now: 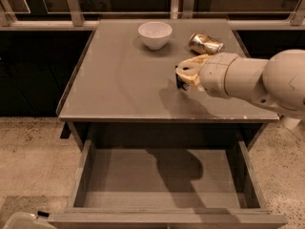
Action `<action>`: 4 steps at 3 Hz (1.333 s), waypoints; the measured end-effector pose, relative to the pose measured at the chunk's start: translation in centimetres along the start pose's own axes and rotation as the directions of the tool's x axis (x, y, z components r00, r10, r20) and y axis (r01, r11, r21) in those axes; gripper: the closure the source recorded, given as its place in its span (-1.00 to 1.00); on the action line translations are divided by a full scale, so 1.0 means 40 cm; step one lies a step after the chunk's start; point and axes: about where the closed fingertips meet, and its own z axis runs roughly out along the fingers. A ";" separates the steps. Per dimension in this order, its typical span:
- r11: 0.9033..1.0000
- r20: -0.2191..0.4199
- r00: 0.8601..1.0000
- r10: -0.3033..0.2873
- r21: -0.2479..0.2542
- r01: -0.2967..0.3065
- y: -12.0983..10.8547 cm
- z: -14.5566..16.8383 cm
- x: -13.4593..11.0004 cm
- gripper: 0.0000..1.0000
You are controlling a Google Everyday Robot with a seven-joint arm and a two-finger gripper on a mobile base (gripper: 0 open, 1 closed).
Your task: Pick rxbar blueberry from top drawer and place on counter
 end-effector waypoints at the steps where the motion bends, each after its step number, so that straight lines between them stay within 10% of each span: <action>1: 1.000 0.000 1.000 0.000 0.000 0.000 0.000 0.000 0.000 0.15; 4: 1.000 0.000 1.000 0.000 0.000 0.000 0.000 0.000 0.000 -1.00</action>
Offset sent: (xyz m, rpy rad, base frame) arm 0.0000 0.0000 0.0000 0.0000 0.0000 0.0000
